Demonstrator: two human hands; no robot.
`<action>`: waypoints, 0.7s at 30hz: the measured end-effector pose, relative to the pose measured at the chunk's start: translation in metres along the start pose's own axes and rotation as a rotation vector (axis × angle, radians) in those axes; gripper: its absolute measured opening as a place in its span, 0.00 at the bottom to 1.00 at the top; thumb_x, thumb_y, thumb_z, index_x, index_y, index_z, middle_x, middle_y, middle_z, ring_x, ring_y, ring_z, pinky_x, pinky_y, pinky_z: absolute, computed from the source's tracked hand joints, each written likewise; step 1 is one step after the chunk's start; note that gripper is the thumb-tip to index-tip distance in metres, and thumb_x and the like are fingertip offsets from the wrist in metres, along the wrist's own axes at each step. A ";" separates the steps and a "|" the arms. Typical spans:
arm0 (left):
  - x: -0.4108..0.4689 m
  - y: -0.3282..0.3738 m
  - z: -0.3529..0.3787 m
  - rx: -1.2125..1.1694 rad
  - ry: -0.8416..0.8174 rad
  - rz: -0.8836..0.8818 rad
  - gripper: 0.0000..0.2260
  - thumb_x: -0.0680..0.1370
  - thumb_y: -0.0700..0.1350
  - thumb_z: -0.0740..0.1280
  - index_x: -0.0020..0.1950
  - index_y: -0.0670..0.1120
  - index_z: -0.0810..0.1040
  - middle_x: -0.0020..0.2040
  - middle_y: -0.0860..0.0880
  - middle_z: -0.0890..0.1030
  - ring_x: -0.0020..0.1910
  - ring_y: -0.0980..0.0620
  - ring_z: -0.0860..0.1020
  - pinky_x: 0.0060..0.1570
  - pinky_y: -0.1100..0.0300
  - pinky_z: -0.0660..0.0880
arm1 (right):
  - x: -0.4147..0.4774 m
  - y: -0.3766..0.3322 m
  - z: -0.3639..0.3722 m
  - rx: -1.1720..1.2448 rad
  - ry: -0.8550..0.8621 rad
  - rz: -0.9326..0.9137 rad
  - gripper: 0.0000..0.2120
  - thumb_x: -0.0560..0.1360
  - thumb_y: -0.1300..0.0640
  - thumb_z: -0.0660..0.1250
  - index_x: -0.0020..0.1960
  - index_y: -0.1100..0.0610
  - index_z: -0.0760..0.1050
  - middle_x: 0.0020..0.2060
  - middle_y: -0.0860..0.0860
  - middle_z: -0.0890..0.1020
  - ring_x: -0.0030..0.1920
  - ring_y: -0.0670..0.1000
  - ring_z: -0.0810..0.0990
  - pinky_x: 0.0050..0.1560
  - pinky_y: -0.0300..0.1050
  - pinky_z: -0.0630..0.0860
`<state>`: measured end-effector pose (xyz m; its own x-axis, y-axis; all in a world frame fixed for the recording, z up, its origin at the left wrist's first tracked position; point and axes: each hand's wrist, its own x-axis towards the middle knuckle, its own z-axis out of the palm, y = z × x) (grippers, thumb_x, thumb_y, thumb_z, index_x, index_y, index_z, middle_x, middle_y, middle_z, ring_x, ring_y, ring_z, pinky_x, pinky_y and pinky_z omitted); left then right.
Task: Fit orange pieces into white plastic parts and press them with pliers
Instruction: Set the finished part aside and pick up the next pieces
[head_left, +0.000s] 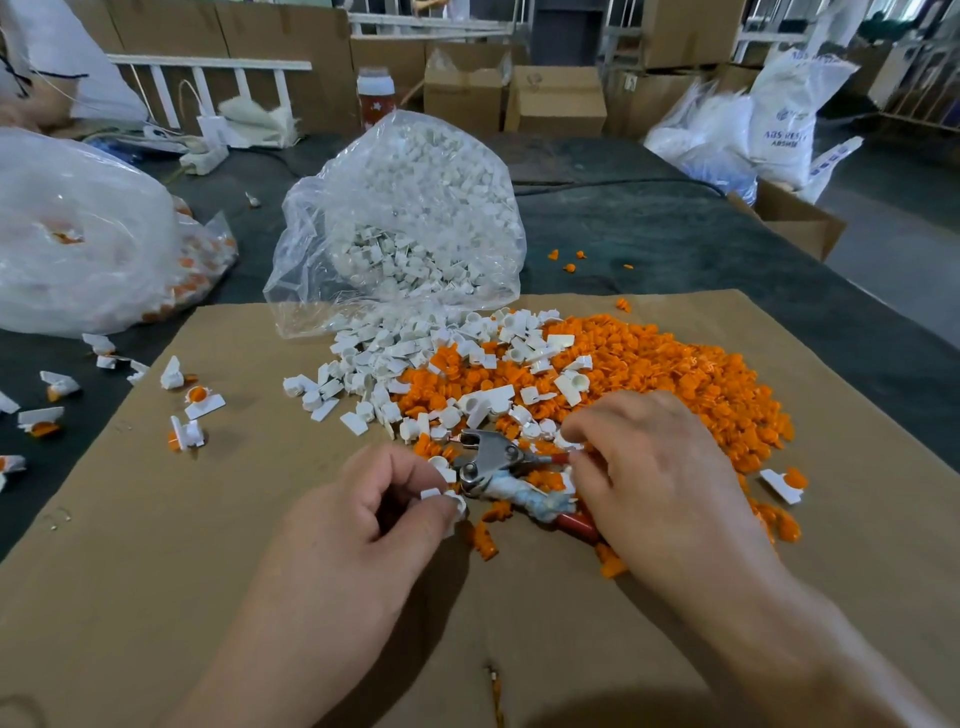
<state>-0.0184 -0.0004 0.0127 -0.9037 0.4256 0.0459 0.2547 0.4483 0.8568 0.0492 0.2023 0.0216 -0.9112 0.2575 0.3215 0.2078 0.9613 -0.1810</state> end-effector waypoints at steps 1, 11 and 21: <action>0.001 -0.002 -0.001 -0.017 0.025 -0.014 0.05 0.74 0.56 0.68 0.49 0.66 0.76 0.36 0.53 0.82 0.34 0.52 0.77 0.31 0.60 0.72 | -0.003 -0.004 -0.003 0.063 0.033 -0.009 0.08 0.79 0.54 0.63 0.56 0.50 0.78 0.49 0.46 0.78 0.51 0.49 0.72 0.50 0.46 0.71; 0.006 -0.010 -0.001 -0.080 0.071 -0.048 0.02 0.75 0.53 0.68 0.47 0.59 0.79 0.33 0.50 0.81 0.30 0.53 0.76 0.35 0.53 0.73 | -0.021 -0.045 0.003 0.024 -0.210 -0.311 0.16 0.81 0.40 0.50 0.67 0.44 0.60 0.48 0.47 0.73 0.45 0.54 0.77 0.35 0.45 0.67; 0.003 -0.003 0.003 -0.079 0.006 -0.048 0.05 0.73 0.54 0.66 0.47 0.62 0.78 0.33 0.53 0.81 0.28 0.60 0.74 0.33 0.60 0.72 | -0.022 -0.050 0.004 -0.003 -0.282 -0.266 0.08 0.82 0.52 0.53 0.61 0.50 0.65 0.50 0.50 0.71 0.43 0.54 0.75 0.36 0.47 0.68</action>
<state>-0.0210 0.0015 0.0089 -0.9163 0.4005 0.0062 0.1831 0.4050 0.8958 0.0573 0.1480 0.0202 -0.9954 -0.0378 0.0886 -0.0485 0.9912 -0.1229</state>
